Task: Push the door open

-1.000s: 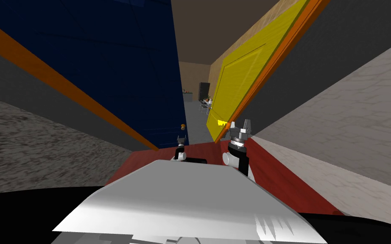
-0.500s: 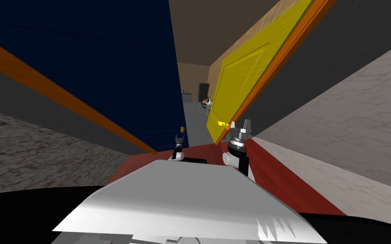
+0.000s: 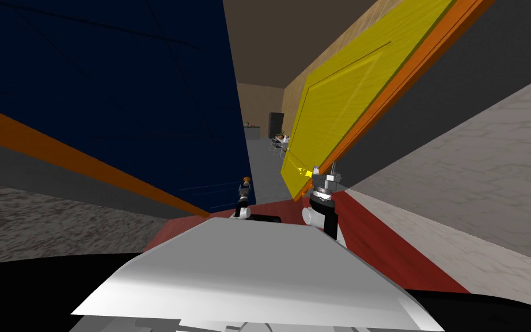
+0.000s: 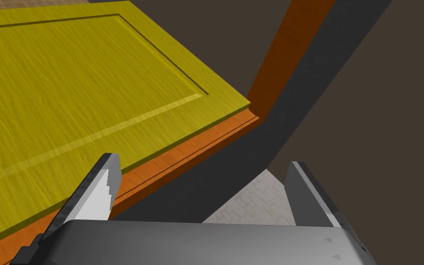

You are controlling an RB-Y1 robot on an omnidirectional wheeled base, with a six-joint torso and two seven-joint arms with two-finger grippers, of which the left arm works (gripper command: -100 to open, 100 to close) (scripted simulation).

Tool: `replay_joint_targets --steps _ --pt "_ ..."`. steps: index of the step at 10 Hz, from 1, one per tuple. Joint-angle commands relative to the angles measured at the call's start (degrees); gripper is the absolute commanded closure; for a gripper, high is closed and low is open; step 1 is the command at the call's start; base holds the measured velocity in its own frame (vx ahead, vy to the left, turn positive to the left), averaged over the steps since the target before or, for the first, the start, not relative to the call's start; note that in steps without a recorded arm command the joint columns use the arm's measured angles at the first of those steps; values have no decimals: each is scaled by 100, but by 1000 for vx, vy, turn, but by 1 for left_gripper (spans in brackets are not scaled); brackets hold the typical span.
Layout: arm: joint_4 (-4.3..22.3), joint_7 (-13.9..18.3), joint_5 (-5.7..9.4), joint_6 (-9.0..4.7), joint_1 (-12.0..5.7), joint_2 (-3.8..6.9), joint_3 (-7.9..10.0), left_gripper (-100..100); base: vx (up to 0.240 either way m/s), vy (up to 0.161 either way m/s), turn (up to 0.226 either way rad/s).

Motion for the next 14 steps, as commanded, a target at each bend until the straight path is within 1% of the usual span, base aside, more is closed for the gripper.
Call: replay_joint_targets --steps 1,2,7,8,9,10,11,12,13,14 --pt "0 0 0 0 0 0 0 -100 73 15 -8" --pt "0 0 0 0 0 0 0 100 -9 -2 8" --pt "0 0 0 0 0 0 0 100 -16 -3 0" --pt "-30 -37 34 14 7 155 31 -100 -103 -47 74" --pt "-39 -48 43 17 9 160 39 -100 -162 -62 83" --pt "-56 -68 61 25 12 128 56 -100 -155 -87 52" --pt "-72 -88 79 32 16 46 73 -100 -185 -105 54" --pt "-90 -110 99 40 20 -121 91 -100 -181 -122 74" --pt "-95 -116 104 42 21 -191 96 -100 -142 -101 44" --pt "-119 -109 98 48 40 -130 89 -100 -61 -41 5"
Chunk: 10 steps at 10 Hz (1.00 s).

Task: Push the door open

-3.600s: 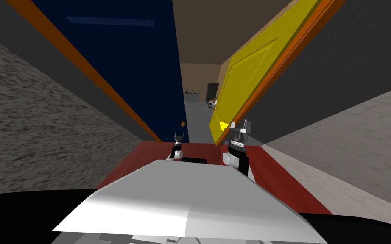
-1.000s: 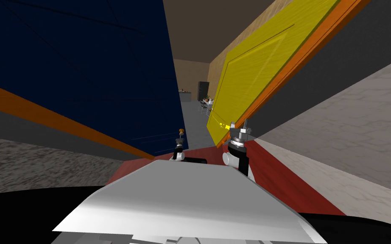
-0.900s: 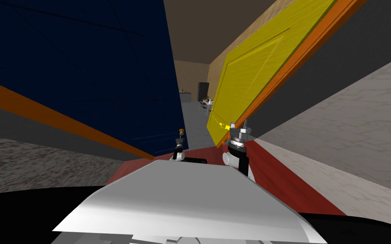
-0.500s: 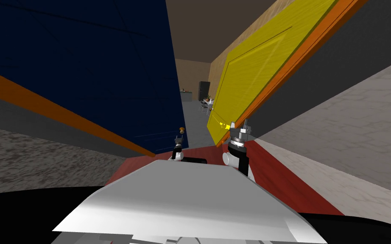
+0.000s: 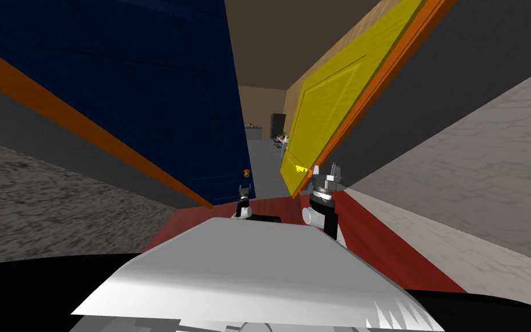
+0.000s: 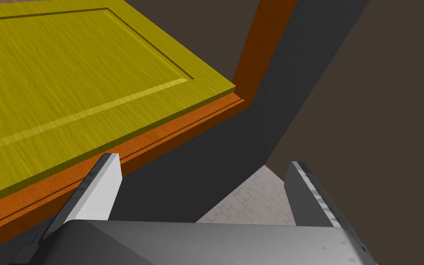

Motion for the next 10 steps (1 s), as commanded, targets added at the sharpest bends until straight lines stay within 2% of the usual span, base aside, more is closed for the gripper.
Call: replay_joint_targets --steps 1,5,7,9,10 --pt "14 24 7 -23 0 187 8 -100 92 20 -32" --pt "45 77 21 -74 1 353 25 -100 175 36 -24" --pt "63 108 30 -105 1 332 36 -100 206 45 -26" --pt "83 142 39 -137 2 198 47 -100 207 22 -26" --pt "108 139 36 -131 4 244 41 -100 76 2 -7"
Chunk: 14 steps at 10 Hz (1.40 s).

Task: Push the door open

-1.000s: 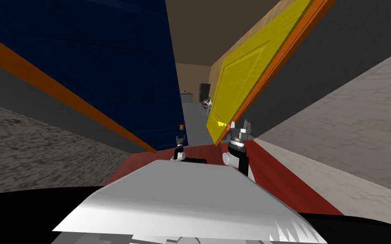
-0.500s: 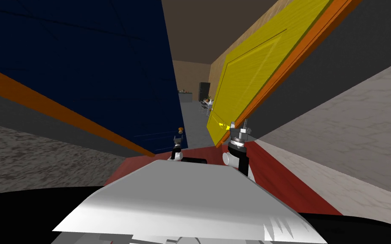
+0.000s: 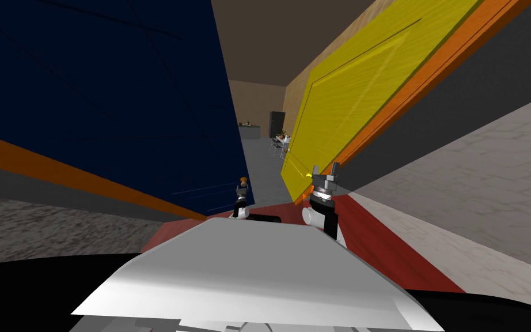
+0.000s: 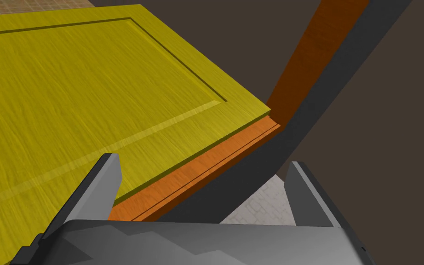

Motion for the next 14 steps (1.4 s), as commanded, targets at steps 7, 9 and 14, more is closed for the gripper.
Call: replay_joint_targets --steps 7,9,14 --pt "-42 -60 33 47 1 105 33 -100 -29 -9 15" --pt "-72 -103 60 79 -5 69 61 -100 -172 -83 61" --pt "-29 -90 97 61 -36 99 97 -100 -42 -35 19"
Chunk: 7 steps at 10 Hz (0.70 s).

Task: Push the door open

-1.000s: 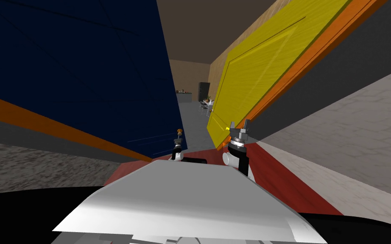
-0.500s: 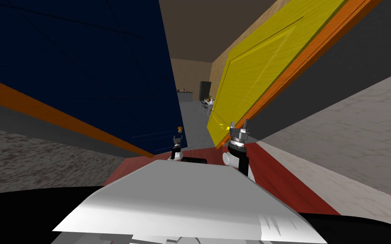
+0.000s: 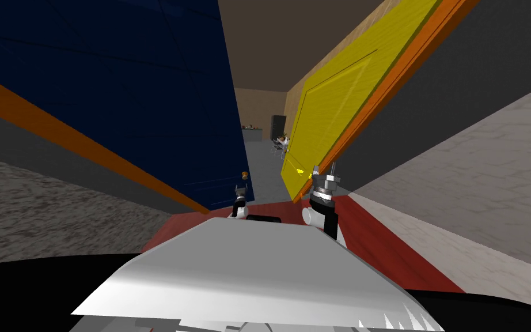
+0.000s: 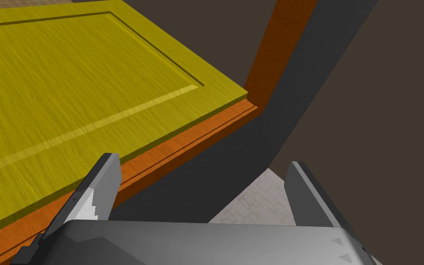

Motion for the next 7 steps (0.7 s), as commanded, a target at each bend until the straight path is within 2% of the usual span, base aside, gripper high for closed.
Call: replay_joint_targets --steps 1,3,6,7 --pt "81 32 10 -34 -53 72 13 -100 228 50 -22" --pt "99 56 21 -57 -57 101 26 -100 213 34 -28" --pt "125 91 38 -92 -64 -8 47 -100 189 23 -25" --pt "115 82 33 -81 -56 20 39 -100 73 14 -4"
